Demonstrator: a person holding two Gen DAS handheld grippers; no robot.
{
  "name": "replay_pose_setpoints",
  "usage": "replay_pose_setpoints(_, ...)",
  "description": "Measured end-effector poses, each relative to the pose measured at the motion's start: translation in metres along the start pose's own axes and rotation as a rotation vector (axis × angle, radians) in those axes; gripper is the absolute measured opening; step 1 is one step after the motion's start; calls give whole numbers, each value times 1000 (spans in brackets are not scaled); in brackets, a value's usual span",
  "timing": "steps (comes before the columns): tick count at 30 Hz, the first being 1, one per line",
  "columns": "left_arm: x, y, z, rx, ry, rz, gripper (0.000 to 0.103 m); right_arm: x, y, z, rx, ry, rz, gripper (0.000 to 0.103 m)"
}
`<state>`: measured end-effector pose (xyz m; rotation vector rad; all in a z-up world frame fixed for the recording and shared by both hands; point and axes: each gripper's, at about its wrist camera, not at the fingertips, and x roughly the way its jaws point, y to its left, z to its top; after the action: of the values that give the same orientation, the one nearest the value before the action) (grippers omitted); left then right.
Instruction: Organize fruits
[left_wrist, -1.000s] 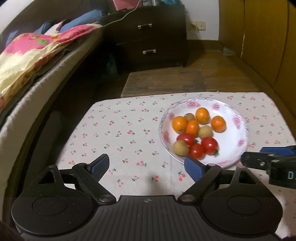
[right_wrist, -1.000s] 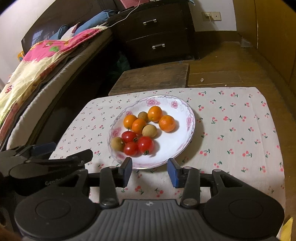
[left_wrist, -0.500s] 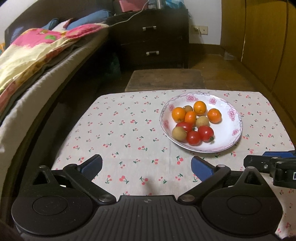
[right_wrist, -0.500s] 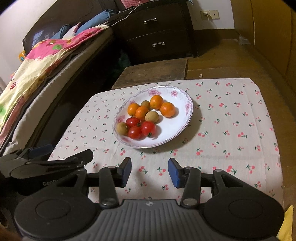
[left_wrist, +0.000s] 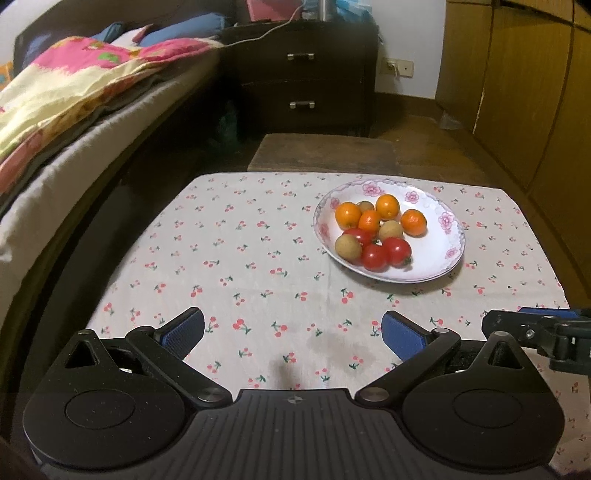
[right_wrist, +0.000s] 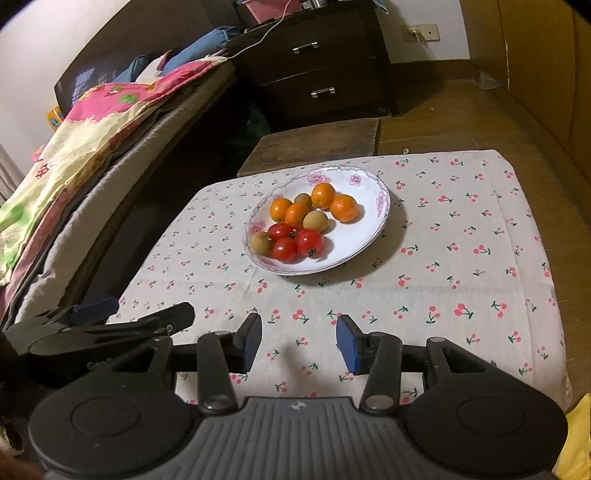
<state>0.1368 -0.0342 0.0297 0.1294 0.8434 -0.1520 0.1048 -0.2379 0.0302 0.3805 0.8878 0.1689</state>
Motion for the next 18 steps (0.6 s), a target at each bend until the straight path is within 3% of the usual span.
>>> replay_pose_setpoints(18,-11,2,-40,2,69,-4,103,-17,12,-36,-7,28,3,47)
